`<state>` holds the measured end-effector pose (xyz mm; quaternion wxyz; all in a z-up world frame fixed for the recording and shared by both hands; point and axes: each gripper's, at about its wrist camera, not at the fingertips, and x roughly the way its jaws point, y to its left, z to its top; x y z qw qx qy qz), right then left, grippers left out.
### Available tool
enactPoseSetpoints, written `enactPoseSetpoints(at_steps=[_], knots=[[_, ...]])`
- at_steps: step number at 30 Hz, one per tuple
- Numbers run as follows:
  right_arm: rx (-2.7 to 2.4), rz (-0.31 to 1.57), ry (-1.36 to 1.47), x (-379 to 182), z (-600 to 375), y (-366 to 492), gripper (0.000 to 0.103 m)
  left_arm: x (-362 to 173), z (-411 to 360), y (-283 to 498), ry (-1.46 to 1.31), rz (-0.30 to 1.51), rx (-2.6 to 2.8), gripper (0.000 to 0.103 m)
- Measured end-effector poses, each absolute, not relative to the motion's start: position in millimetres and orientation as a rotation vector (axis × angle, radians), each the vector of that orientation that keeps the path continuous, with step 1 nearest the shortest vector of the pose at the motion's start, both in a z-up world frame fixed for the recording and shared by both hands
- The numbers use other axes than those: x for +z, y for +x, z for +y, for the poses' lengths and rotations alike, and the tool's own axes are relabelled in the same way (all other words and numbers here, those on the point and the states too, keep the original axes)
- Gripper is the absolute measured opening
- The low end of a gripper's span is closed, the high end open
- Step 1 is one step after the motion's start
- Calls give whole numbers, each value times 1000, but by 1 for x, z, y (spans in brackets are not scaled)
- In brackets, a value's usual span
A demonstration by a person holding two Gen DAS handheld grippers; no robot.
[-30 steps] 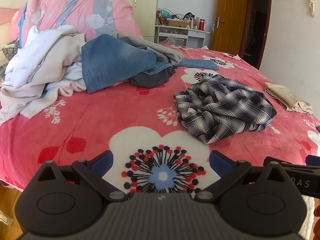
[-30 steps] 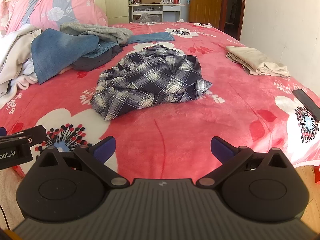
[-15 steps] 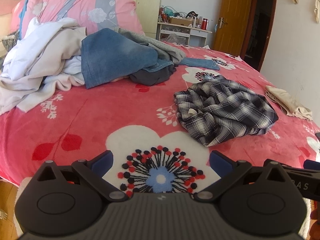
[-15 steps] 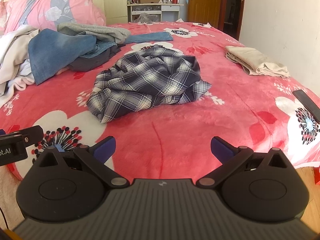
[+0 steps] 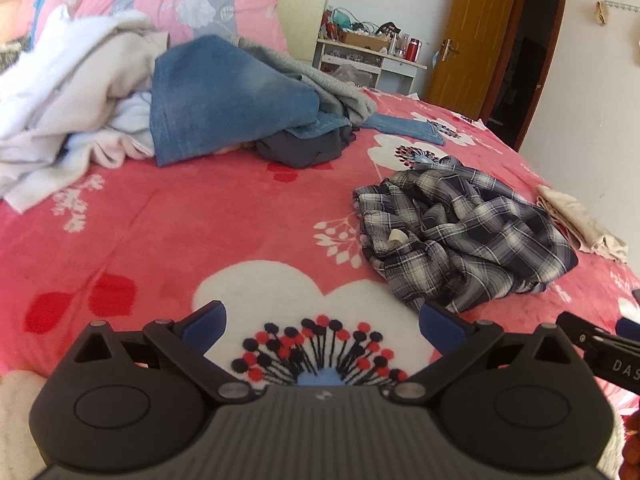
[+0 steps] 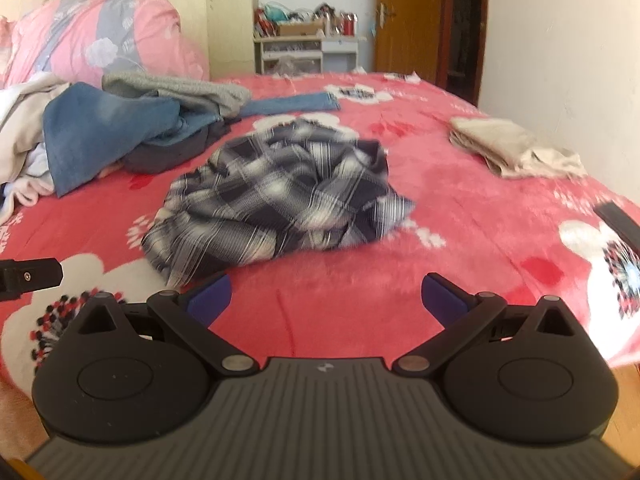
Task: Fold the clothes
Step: 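Grasp the plaid shirt with the right gripper while the left gripper approaches it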
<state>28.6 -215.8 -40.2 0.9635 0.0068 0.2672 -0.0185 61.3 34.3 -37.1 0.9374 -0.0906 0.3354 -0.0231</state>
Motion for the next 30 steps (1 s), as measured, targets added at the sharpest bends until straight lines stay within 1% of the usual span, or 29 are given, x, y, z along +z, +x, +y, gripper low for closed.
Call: enactPoseSetpoints(at_steps=[6,7,9,11,12,14,15,16,17,18,19,20,21,23,24,26,28,30], knots=[[59,427,-121,-42,-211,52,102,-51,33,94,-164,686,-81,103],[79,406,-142,-42,-209,57,102,-53,31,100,-163,685,-89,101],[117,373,-186,-41,-206,67,102,-57,28,111,-162,689,-114,93],[151,348,-248,-41,-200,81,102,-62,24,121,-160,698,-142,75],[166,336,-284,-42,-197,88,102,-64,23,126,-160,705,-155,70],[203,323,-340,-45,-193,103,101,-69,19,134,-164,716,-179,57],[233,327,-358,-47,-191,110,100,-71,18,137,-165,718,-189,54],[263,331,-376,-49,-190,118,99,-73,16,138,-163,718,-201,48],[287,347,-403,-52,-189,125,95,-75,13,140,-160,718,-216,44],[307,370,-435,-56,-188,132,88,-77,11,142,-154,720,-230,43],[327,393,-467,-61,-187,138,63,-79,8,143,-147,722,-244,42],[345,418,-484,-63,-188,145,46,-81,6,143,-139,723,-256,42],[359,431,-466,-59,-193,150,41,-82,3,144,-132,723,-265,42],[373,428,-395,-44,-208,159,11,-84,0,146,-121,724,-280,43],[349,412,-348,-34,-219,163,7,-85,0,147,-120,726,-283,43],[260,361,-183,-12,-256,170,7,-86,-1,149,-121,730,-288,49],[156,324,-7,0,-299,174,7,-87,1,151,-137,737,-290,51],[6,315,101,-1,-338,175,7,-88,2,154,-154,744,-290,52]])
